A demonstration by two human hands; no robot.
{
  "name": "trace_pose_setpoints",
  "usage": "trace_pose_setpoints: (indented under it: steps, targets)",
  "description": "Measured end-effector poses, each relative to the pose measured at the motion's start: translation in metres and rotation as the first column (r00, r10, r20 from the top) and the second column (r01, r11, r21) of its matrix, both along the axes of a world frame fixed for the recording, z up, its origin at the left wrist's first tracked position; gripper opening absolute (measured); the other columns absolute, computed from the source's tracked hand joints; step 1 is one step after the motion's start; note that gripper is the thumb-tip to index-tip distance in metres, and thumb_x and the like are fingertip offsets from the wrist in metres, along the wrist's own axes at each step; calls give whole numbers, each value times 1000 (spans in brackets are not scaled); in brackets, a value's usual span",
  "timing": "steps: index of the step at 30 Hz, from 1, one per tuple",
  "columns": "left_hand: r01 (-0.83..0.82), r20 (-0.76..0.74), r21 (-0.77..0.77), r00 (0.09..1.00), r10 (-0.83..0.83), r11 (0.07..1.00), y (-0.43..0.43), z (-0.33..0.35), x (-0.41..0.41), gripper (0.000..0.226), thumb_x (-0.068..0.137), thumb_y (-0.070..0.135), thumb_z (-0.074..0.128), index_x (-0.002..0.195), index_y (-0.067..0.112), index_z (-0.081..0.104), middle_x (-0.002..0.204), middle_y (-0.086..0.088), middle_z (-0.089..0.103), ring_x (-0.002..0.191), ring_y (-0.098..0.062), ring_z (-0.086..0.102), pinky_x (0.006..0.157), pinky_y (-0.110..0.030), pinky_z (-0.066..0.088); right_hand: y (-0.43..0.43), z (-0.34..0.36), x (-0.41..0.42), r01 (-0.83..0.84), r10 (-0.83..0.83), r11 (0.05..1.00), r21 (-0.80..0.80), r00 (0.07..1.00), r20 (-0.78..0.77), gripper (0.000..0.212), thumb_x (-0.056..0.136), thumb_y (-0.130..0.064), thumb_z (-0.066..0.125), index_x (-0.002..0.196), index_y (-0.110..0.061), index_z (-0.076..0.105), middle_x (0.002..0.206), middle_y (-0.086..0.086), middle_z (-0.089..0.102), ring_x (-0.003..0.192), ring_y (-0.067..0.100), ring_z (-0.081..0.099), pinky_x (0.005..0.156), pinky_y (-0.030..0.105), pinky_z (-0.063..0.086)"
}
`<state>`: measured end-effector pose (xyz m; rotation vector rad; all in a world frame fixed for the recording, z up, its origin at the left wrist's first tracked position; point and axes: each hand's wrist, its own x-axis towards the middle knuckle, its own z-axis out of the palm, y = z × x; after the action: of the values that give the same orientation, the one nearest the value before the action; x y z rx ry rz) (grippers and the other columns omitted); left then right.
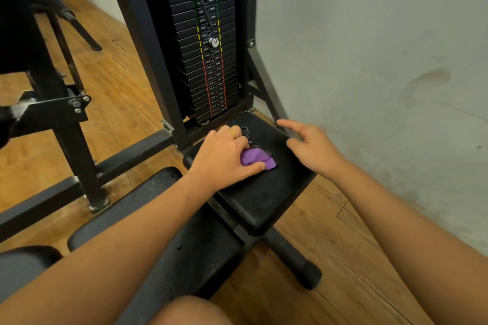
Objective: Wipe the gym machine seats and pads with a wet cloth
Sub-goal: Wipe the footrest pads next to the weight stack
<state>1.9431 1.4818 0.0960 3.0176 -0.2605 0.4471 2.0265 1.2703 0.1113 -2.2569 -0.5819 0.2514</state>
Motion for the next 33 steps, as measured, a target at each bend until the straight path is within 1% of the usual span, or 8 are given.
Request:
trace_pose_setpoints:
  steps: [2,5,11,15,20,25,29,33]
  targets:
    - [114,-70,-237,989,-134,965,-1,-8,-2,56,89,62,55,135,29,53,133,3,49,125,-17,46,103,-39,41,11,-1,-2,-22,22,1000,0,1000,13,52,96,-9,47,143,-31,49,148,-3,48,135,16,45,111,39,40]
    - [216,-281,-331,907,-315,919,3,-9,0,56,101,46,48,153,41,28,162,11,26,151,-10,15,121,-37,9,23,-4,-1,1,-2,1000,15,999,33,53,95,-6,46,144,-27,48,147,-2,50,137,15,43,115,35,34]
    - [142,-193,-435,950,-245,889,31,-6,7,47,102,16,51,144,36,49,157,9,37,144,-9,34,120,-35,26,32,-10,-7,-6,17,994,-106,994,103,50,99,-15,44,148,-27,42,155,-2,40,146,13,29,120,36,24]
    - [8,-154,-662,977,-147,750,48,-1,17,45,101,13,53,142,30,52,144,12,52,134,4,42,115,-21,30,48,-16,-16,-101,166,948,-302,966,198,52,102,-30,39,153,-23,32,161,-2,26,150,14,15,123,38,7]
    - [-121,-156,-778,988,-3,616,71,8,42,44,101,8,50,141,27,54,121,24,60,106,22,51,94,-1,37,55,-23,-21,-108,277,873,-476,912,302,56,103,-43,29,155,-23,25,163,-2,18,151,18,9,123,40,5]
    - [-228,-242,-838,970,37,495,79,-3,70,38,101,8,50,136,20,59,116,14,67,84,12,61,73,-5,45,55,-22,-21,-92,278,859,-504,910,307,59,102,-49,27,156,-27,20,164,-5,14,151,15,6,123,37,2]
    - [-279,-359,-826,930,-76,491,77,-13,88,45,99,16,55,144,25,51,141,3,54,127,-11,50,111,-31,36,54,-22,-23,-76,264,863,-500,911,318,59,101,-52,26,156,-32,18,163,-10,14,151,11,6,121,33,1]
    - [-324,-429,-854,881,-200,407,76,-16,103,38,101,20,52,137,32,58,139,-1,54,125,-17,51,110,-36,40,55,-23,-21,-71,259,860,-505,914,312,57,101,-52,26,155,-35,19,163,-12,13,151,8,4,120,31,-1]
